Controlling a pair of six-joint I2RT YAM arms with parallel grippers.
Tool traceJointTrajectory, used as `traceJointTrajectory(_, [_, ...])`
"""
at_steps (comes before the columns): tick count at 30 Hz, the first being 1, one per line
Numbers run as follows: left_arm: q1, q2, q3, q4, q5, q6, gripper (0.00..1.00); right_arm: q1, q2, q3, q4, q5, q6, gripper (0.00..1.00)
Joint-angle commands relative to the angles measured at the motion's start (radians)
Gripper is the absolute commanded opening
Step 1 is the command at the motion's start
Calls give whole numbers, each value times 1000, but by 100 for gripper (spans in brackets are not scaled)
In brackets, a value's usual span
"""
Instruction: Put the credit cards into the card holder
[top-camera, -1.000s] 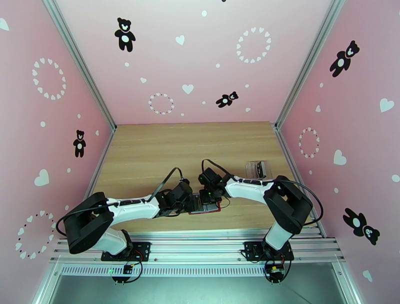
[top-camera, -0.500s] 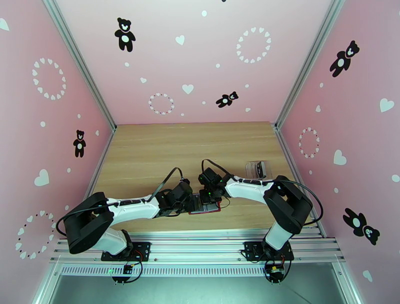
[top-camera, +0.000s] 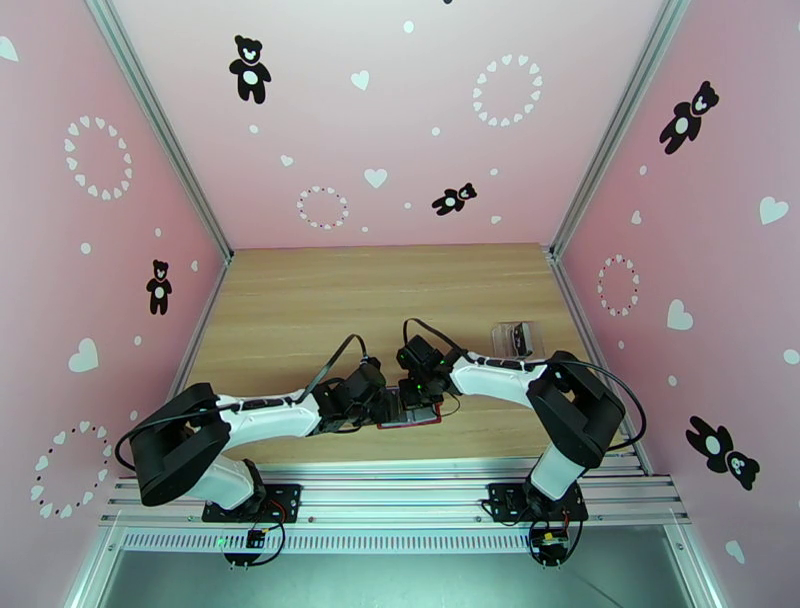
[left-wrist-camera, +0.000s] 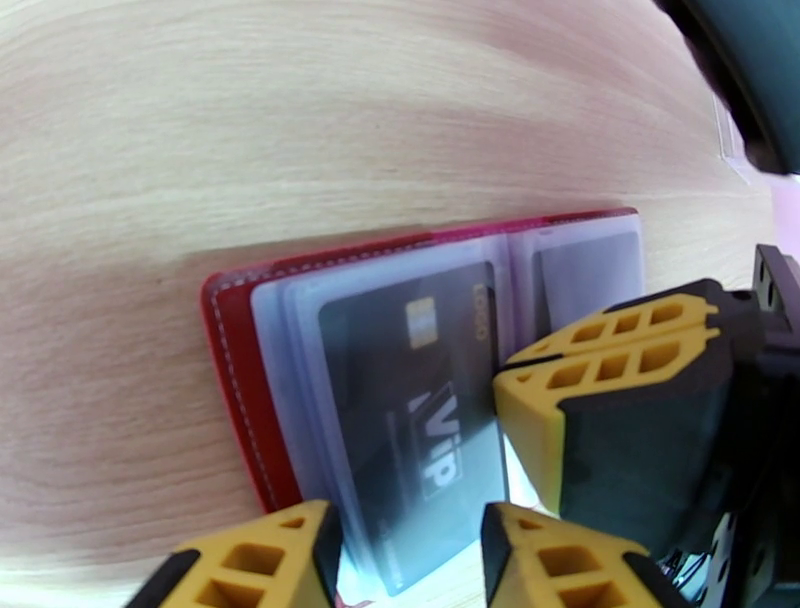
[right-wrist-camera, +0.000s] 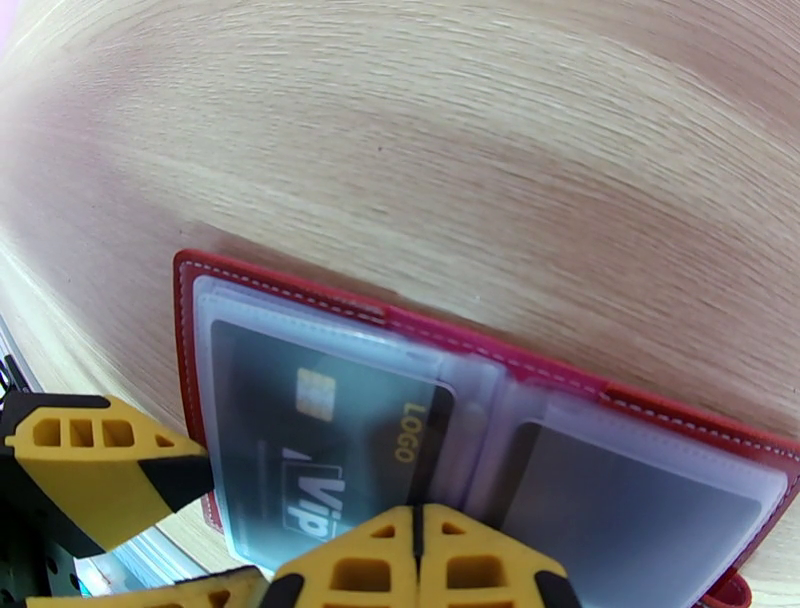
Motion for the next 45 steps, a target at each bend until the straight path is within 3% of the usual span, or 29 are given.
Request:
traceJointTrajectory(1, [-8,11,18,30,35,1,43,9,48,-7,-35,42,-3,5])
traceJointTrajectory(17, [-8,-14,12,40,33,2,43,12,33,-6,-32,36,1,5])
traceJointTrajectory(27, [-7,-23,24,75,55,8,43,12,-96,-13,-39,49,23,27])
traceJointTrajectory(45, [-8,61,121,95,100,32,43,-58,-280,-61,-169,172,-13,31])
